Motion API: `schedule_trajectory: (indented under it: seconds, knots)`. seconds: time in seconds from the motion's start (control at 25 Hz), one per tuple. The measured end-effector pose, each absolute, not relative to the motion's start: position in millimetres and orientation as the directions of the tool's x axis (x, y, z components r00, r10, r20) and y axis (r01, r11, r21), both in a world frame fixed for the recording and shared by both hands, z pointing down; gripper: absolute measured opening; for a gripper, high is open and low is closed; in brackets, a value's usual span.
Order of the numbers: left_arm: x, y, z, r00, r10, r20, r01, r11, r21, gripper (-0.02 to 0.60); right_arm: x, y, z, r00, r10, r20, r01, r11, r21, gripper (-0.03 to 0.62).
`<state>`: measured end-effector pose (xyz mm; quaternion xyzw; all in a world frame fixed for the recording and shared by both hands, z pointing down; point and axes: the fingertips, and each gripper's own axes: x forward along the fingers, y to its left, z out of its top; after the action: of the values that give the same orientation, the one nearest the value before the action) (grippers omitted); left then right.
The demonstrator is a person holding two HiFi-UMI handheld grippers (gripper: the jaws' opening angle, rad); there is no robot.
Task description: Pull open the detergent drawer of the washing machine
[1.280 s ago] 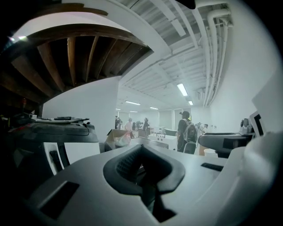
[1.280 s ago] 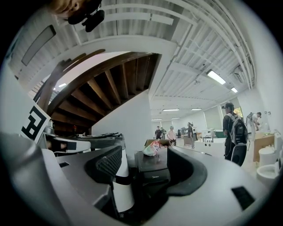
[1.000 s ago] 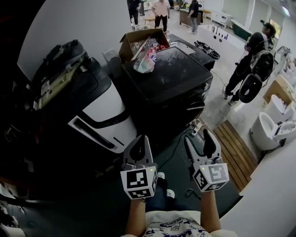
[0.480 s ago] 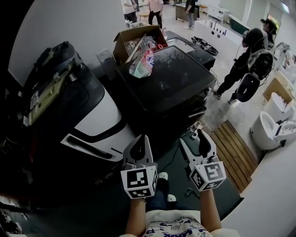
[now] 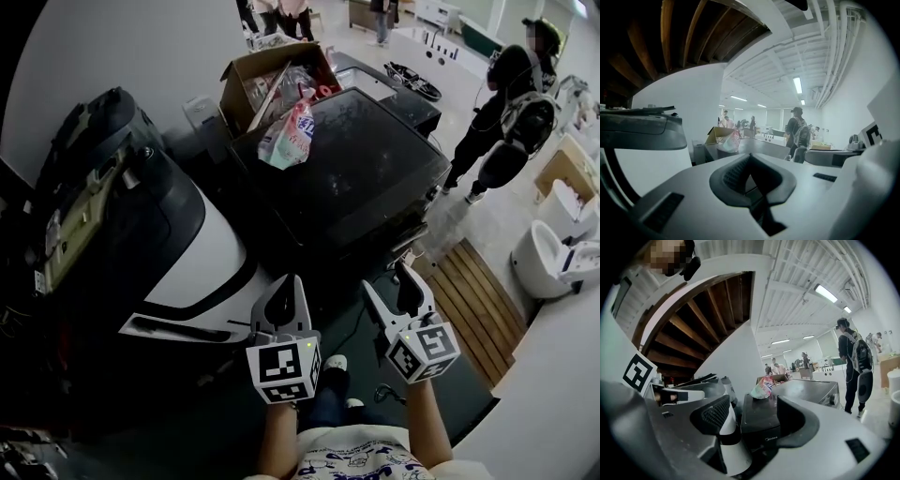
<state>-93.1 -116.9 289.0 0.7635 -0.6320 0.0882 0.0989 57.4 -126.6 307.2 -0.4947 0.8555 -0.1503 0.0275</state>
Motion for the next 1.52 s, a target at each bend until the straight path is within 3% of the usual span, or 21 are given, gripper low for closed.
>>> schedule_trajectory:
  seconds: [0.32,0.76,1.2,1.52]
  knots:
    - [-110,-154,324,0.181,-0.932,0.314,-0.981,-0.196,-0.015,0.014,41,-163,338,-0.525,-0.85,0.048,-0.778,0.456,-0.433,0.316]
    - [-125,-175,367,0.16,-0.913,0.376,-0.984,-0.177,-0.012,0.014,35,-194,402,-0.526,-0.849,-0.054,-0.481,0.35,-0.804,0.311]
    - [-123,-182,401,0.122,-0.907,0.402,-0.991,-0.134,-0.003,0.014,32,-213,470,-0.549,-0.829,-0.108,-0.24,0.28,-0.929,0.311]
    - [-115,-178,435,0.112,-0.893,0.435,-0.993,-0.121,0.006,0.014,35,-224,512,-0.55,-0.826,-0.125,-0.163,0.253,-0.954,0.3]
